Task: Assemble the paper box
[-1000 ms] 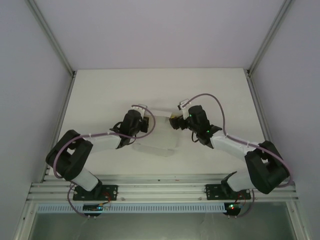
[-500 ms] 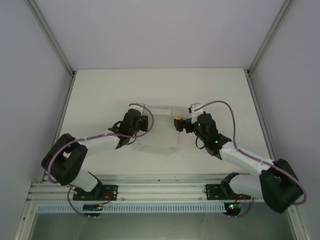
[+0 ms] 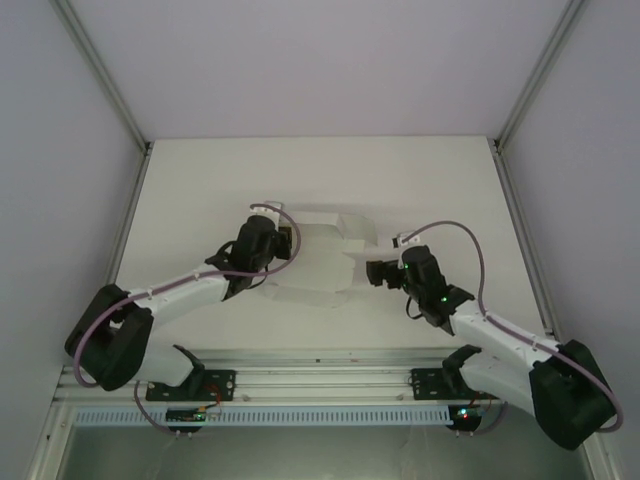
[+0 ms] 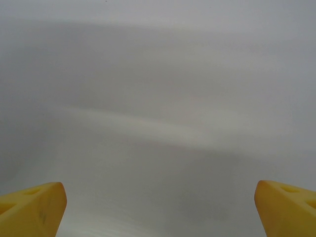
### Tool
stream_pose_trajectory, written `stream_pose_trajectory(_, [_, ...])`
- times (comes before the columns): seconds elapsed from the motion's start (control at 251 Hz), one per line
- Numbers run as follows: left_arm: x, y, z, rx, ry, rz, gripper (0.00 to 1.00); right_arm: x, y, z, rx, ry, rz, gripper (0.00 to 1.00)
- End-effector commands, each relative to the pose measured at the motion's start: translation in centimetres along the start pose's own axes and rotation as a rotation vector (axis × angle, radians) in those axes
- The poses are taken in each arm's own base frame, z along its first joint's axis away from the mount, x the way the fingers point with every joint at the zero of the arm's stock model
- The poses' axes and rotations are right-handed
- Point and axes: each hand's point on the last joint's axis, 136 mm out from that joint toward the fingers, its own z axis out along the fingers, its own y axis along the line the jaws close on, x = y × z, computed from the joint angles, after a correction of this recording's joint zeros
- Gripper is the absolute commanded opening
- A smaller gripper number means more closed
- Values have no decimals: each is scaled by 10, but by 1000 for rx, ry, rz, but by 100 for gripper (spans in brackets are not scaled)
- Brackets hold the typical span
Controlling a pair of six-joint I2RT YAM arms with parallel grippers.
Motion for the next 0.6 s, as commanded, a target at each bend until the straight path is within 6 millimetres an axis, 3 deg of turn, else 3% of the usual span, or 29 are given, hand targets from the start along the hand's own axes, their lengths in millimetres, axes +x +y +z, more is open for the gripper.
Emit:
stream_pose_trajectory(0.0, [-14,-18,-6,84,-25,10,0,-39,9,4,-19,-109,4,99])
stream_pose_trajectory(0.108, [-11,-22,-6,111,-16,9,0,-69,25,5,-68,-205,-46,100])
stream_pose_trajectory(0.239, [-7,-22,-4,112,-6,17,0,-87,40,4,-87,-249,-107,100])
stream_pose_trajectory(0.475, [-5,-24,-2,119,6,7,0,-73,70,23,-145,-163,-214,99])
stream_pose_trajectory(0.595, [-7,-27,-2,130,8,-6,0,-63,76,40,-70,-101,-275,100])
